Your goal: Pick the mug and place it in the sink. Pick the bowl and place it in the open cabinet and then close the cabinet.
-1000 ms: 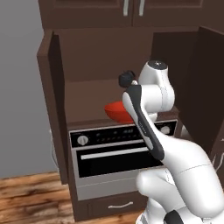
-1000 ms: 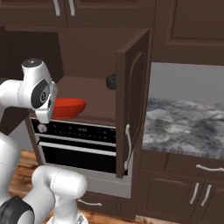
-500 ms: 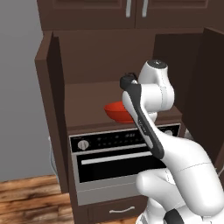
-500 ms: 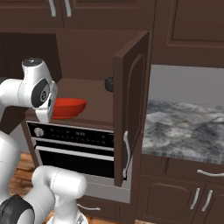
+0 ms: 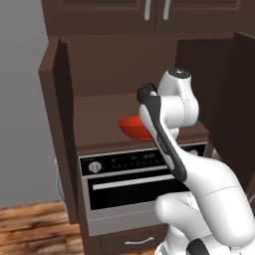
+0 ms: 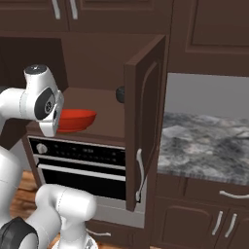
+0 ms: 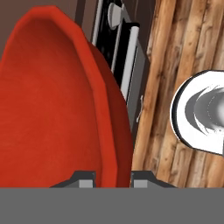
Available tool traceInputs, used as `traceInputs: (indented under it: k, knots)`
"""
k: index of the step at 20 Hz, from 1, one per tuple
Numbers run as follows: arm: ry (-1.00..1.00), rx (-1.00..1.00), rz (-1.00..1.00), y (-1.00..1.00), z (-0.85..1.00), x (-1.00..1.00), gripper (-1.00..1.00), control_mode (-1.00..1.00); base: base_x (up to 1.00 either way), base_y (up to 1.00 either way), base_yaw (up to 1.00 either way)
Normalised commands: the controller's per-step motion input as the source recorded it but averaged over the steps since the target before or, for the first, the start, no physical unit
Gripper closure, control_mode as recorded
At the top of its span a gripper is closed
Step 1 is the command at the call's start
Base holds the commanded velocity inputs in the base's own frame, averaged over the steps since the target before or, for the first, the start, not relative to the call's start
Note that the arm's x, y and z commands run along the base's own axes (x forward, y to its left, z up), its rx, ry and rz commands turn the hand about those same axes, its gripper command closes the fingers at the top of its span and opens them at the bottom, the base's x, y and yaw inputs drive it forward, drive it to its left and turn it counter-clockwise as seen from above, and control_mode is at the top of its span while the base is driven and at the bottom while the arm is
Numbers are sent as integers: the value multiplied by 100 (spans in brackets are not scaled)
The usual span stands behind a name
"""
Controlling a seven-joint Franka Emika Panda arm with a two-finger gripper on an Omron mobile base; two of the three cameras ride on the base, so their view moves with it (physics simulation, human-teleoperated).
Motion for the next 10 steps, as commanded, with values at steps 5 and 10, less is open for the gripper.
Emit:
traceInputs:
  k: [5,10]
  knots:
    - [0,0,0,0,0,0,100,100,20,0,-1]
    - [0,0,0,0,0,0,100,100,1,2,0]
